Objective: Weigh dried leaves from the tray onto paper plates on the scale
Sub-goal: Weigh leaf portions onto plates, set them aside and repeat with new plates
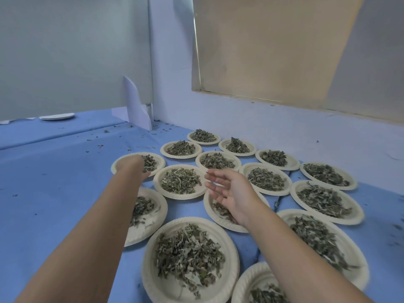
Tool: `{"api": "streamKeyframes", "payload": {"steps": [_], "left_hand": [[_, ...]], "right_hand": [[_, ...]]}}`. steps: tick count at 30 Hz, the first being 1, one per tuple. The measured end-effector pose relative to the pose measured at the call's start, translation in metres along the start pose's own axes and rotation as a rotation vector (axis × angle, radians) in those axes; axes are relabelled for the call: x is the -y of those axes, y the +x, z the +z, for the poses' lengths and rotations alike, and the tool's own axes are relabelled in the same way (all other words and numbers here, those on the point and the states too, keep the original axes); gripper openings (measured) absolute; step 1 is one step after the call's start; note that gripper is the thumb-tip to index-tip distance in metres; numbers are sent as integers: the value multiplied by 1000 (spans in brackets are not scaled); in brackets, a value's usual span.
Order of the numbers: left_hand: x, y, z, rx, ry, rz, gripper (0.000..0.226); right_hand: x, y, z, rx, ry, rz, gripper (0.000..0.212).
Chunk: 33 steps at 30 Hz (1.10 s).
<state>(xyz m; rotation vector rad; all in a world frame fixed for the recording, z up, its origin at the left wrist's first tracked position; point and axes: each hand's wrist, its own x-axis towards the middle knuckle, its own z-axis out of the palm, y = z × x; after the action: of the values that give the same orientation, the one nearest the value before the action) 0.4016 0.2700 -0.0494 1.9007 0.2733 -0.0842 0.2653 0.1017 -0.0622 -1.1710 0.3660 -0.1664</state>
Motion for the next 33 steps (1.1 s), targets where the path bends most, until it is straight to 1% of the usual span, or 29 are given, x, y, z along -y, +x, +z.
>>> {"api": "streamKeyframes", "payload": {"steps": [1, 2, 3, 4, 5, 6, 7, 8, 9, 11, 14, 16, 17, 19, 22, 24, 26, 28, 33], "left_hand": [[-4, -10, 7, 3, -103, -40, 38], [-12, -20, 15, 21, 45, 35, 36], [-15, -38, 26, 92, 160, 63, 37], [-17, -51, 37, 121, 128, 103, 36], [-23, -70, 49, 199, -59, 48, 29], [-26, -85, 61, 255, -221, 72, 21], [-30, -106, 72, 302, -216, 66, 23], [-34, -125, 83, 376, -297, 37, 23], [-37, -147, 92, 435, -322, 36, 20], [-42, -191, 111, 552, -344, 112, 15], [-48, -250, 134, 654, -356, 213, 22], [-50, -286, 150, 747, -366, 238, 26], [-51, -302, 158, 784, -377, 244, 26], [-53, -332, 173, 840, -402, 234, 24], [-51, -370, 196, 922, -422, 169, 21], [-49, -391, 207, 953, -416, 139, 20], [-46, -406, 217, 961, -422, 97, 21], [-44, -418, 225, 961, -475, 42, 20], [-39, -431, 235, 904, -606, -33, 19]], "right_hand": [[3, -5, -3, -6, 11, -4, 15], [6, -11, -7, -15, 24, -8, 15], [9, -17, -11, -28, 37, -12, 15], [13, -24, -16, -44, 46, -20, 16], [16, -32, -22, -60, 49, -31, 16], [20, -40, -29, -78, 48, -45, 17], [25, -50, -37, -99, 42, -65, 18], [31, -59, -45, -124, 33, -89, 18], [38, -70, -54, -149, 24, -120, 18], [56, -93, -74, -197, 9, -203, 18], [84, -135, -110, -285, -73, -348, 20], [99, -166, -138, -367, -225, -440, 21], [104, -181, -154, -419, -341, -480, 20], [111, -209, -186, -547, -622, -554, 19], [115, -246, -229, -681, -1047, -642, 19], [115, -261, -253, -722, -1352, -599, 24], [112, -271, -273, -706, -1604, -476, 30], [108, -279, -285, -669, -1713, -403, 32], [102, -285, -295, -655, -1849, -428, 31]]}}
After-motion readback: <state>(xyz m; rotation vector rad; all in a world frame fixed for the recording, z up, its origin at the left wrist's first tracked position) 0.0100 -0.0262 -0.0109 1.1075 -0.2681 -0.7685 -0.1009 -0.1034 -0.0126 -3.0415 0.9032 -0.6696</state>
